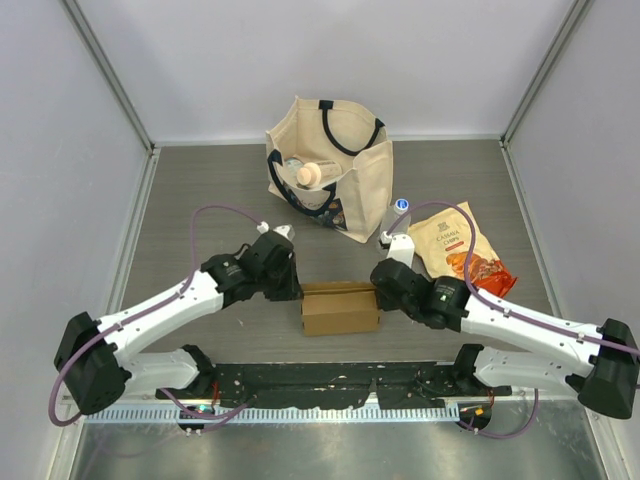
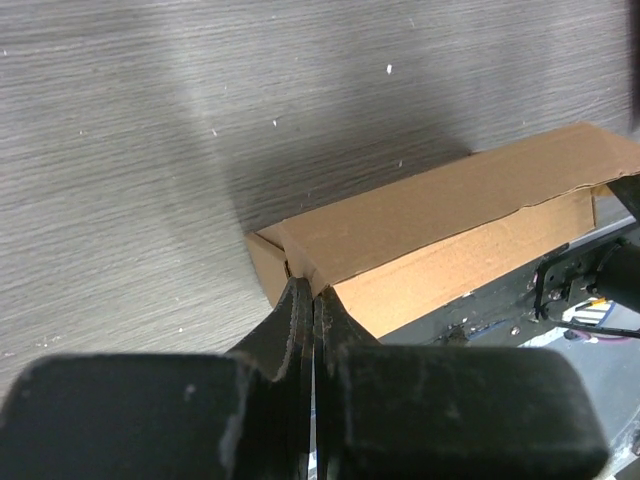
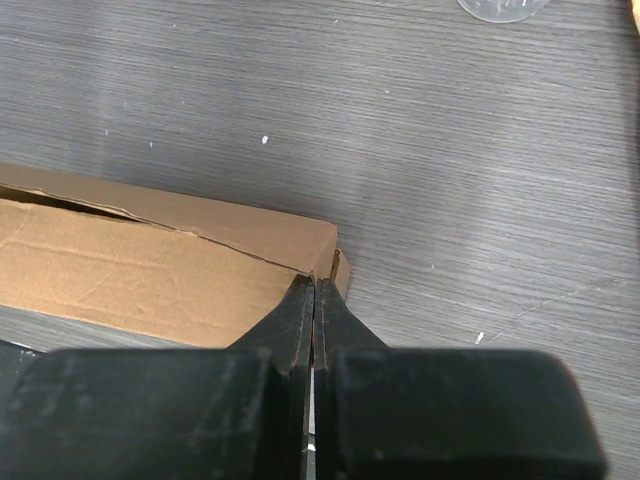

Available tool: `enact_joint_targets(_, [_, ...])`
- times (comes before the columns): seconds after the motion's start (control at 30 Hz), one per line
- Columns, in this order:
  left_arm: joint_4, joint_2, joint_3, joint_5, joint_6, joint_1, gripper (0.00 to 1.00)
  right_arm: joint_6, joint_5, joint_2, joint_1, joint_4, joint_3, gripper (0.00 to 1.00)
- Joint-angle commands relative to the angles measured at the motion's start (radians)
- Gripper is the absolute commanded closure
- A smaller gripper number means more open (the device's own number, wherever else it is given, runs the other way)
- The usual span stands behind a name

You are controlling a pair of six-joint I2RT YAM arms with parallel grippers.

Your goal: Fold the paper box

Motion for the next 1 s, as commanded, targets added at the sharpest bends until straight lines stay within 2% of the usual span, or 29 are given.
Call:
enact_joint_targets(0.0, [0.041, -0.084, -0.036, -0.103, -0.043, -0.047, 0.99, 0.046, 0.029, -0.037, 0.027, -0.003, -0.024, 0.96])
enact_joint_targets(0.13, [0.082, -0.110, -0.078, -0.126, -0.041, -0.086, 0.99, 0.043, 0.009, -0.063, 0.034, 0.005, -0.031, 0.88])
enact_joint_targets(0.23, [0.096, -0.112, -0.093, -0.155, -0.046, -0.124, 0.99, 0.052, 0.000, -0.092, 0.037, 0.014, -0.042, 0.73])
enact_joint_targets(0.27, [0.096, -0.113, -0.091, -0.166, -0.046, -0.133, 0.98, 0.052, -0.011, -0.103, 0.037, 0.022, -0.051, 0.60])
enact_joint_targets(0.37, [0.086, -0.102, -0.078, -0.204, -0.043, -0.159, 0.98, 0.076, 0.004, -0.155, 0.035, 0.007, -0.051, 0.42])
enact_joint_targets(0.47, [0.073, -0.098, -0.070, -0.229, -0.041, -0.176, 0.98, 0.132, 0.011, -0.194, 0.037, -0.044, -0.033, 0.36])
enact_joint_targets(0.57, [0.067, -0.096, -0.064, -0.249, -0.044, -0.192, 0.98, 0.151, -0.040, -0.188, 0.037, -0.102, -0.005, 0.31])
enact_joint_targets(0.7, [0.063, -0.102, -0.064, -0.273, -0.058, -0.215, 0.98, 0.185, -0.197, -0.244, 0.037, -0.104, -0.036, 0.29])
enact_joint_targets(0.9, [0.058, -0.110, -0.065, -0.327, -0.077, -0.258, 0.96, 0.306, -0.307, -0.341, 0.038, -0.096, -0.116, 0.33])
enact_joint_targets(0.97, [0.056, -0.110, -0.064, -0.339, -0.083, -0.274, 0.96, 0.326, -0.351, -0.341, 0.041, -0.086, -0.145, 0.37])
